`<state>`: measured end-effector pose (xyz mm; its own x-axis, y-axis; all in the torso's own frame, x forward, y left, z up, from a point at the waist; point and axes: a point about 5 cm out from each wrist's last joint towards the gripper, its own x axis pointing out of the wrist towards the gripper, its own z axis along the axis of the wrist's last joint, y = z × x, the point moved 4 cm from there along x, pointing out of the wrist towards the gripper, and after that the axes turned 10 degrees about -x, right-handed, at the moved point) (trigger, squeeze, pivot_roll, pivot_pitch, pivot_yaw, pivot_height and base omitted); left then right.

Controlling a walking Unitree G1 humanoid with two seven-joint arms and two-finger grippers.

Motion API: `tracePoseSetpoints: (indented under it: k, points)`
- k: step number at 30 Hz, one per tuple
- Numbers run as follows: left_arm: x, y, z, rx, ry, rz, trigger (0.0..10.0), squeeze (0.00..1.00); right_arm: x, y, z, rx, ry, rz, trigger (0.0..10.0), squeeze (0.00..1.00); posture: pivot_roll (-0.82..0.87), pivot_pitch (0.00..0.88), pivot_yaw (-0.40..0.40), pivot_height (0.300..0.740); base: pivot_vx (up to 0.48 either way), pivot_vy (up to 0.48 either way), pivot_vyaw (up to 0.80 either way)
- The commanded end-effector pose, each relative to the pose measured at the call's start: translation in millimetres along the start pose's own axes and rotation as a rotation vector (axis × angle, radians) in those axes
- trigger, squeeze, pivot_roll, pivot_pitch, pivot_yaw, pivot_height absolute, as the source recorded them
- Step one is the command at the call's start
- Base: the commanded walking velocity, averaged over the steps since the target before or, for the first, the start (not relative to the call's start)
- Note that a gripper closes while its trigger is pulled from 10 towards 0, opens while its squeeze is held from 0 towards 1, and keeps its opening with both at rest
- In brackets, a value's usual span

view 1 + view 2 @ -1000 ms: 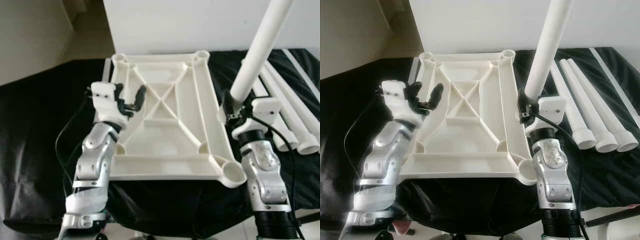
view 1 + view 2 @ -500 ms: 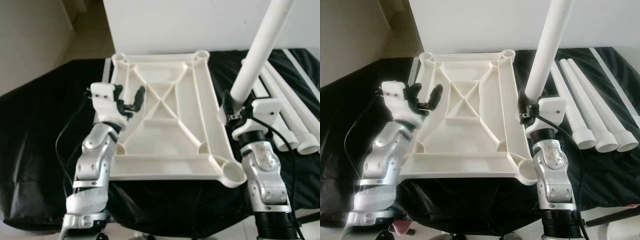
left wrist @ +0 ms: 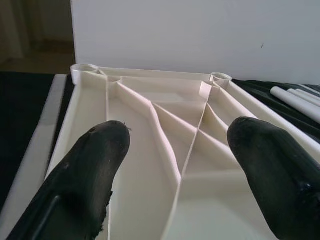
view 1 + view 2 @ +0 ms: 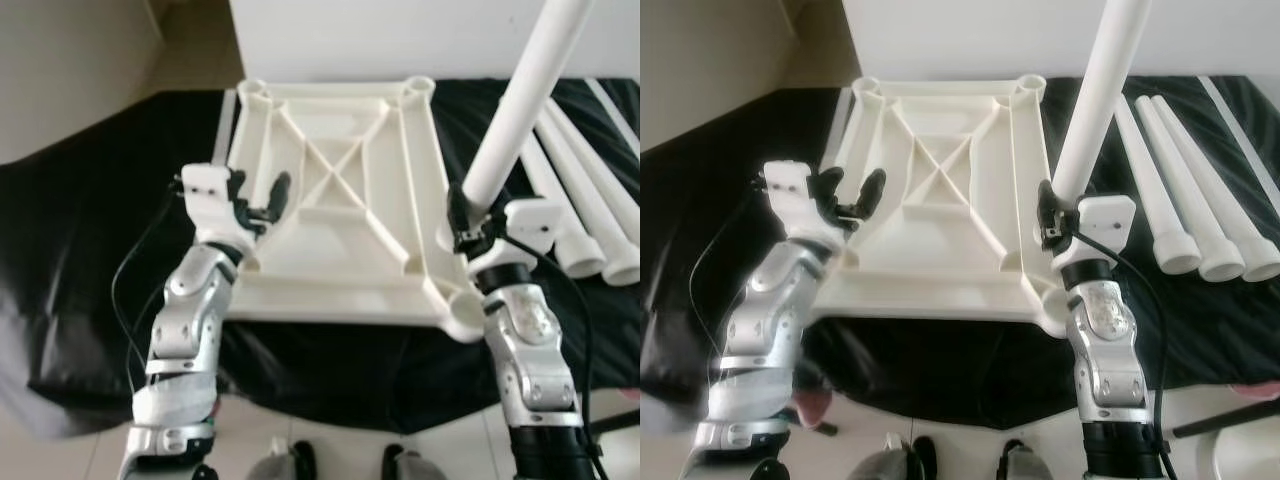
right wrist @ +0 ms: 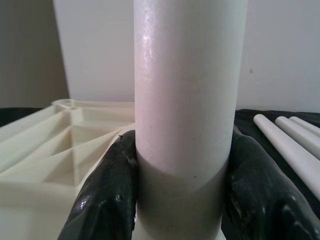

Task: Building children table

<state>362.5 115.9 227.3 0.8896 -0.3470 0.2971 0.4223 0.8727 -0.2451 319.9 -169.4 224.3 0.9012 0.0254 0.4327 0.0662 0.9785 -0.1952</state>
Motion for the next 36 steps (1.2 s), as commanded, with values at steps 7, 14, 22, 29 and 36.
tracePoseSetpoints:
  k: [7,14,22,29,36]
  points:
    - [0.9,6.7,6.4,-0.02,-0.041,0.085,10.0,0.0,-1.6,-3.3,3.5,-0.004,-0.01,-0.011,10.0,0.0,-0.04,0.133,0.068,0.74,0.0,0.0,0.0]
    - [3.6,2.6,14.8,-0.009,-0.071,0.073,10.0,0.0,-0.4,-5.3,4.0,-0.01,-0.013,-0.012,10.0,0.0,-0.04,0.131,0.067,0.74,0.0,0.0,0.0]
    - [3.1,0.7,13.4,0.005,-0.07,0.061,10.0,0.0,0.6,-7.3,3.6,-0.018,-0.013,-0.012,10.0,0.0,-0.05,0.122,0.063,0.74,0.0,0.0,0.0]
    - [3.1,-4.0,14.2,-0.001,-0.071,0.019,10.0,0.0,3.8,-10.3,3.5,-0.024,-0.019,-0.014,10.0,0.0,-0.04,0.105,0.053,0.74,0.0,0.0,0.0]
    - [3.4,-4.8,17.6,0.003,-0.088,0.013,10.0,0.0,7.0,-10.5,4.7,-0.026,-0.03,-0.011,10.0,0.0,-0.03,0.093,0.046,0.74,0.0,0.0,0.0]
